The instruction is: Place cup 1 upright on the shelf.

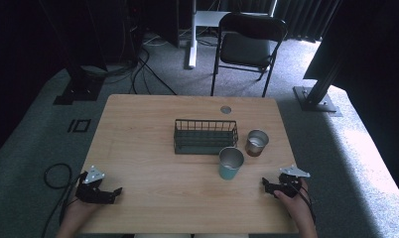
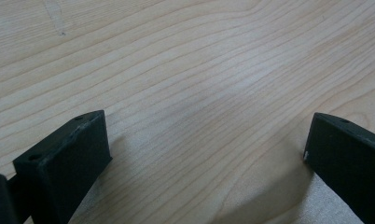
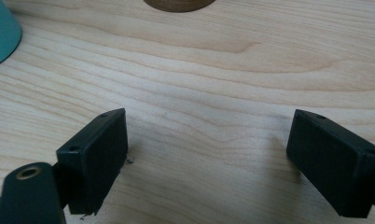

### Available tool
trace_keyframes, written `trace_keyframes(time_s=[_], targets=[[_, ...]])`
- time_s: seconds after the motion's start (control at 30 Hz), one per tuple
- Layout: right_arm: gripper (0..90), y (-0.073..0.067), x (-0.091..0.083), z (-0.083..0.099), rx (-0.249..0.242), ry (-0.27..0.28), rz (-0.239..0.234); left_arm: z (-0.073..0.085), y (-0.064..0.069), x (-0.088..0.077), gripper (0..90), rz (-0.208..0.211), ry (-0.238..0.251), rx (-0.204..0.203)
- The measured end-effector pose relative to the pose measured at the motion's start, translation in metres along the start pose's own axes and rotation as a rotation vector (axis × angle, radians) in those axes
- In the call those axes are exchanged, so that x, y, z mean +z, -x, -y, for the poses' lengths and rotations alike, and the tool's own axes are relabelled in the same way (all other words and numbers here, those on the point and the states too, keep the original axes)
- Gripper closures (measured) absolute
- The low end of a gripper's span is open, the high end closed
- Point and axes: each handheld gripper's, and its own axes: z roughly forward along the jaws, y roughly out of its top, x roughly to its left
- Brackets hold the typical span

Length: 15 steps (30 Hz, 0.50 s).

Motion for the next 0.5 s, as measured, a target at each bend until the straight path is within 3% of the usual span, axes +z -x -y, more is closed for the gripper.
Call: trace_keyframes(time_s=[0.4,0.5], targets=[[11.9,-0.0001,0.0,0.0,0.0,-0.001,-0.001,-0.0003,0.0016,0.0001,0.7,-0.021,0.001,-0.02],[11.9,-0.0001,0.0001,-0.0001,-0.001,-0.001,0.0,-0.0013,0.0019,-0.0001,0.7,-0.033,0.0,-0.003]])
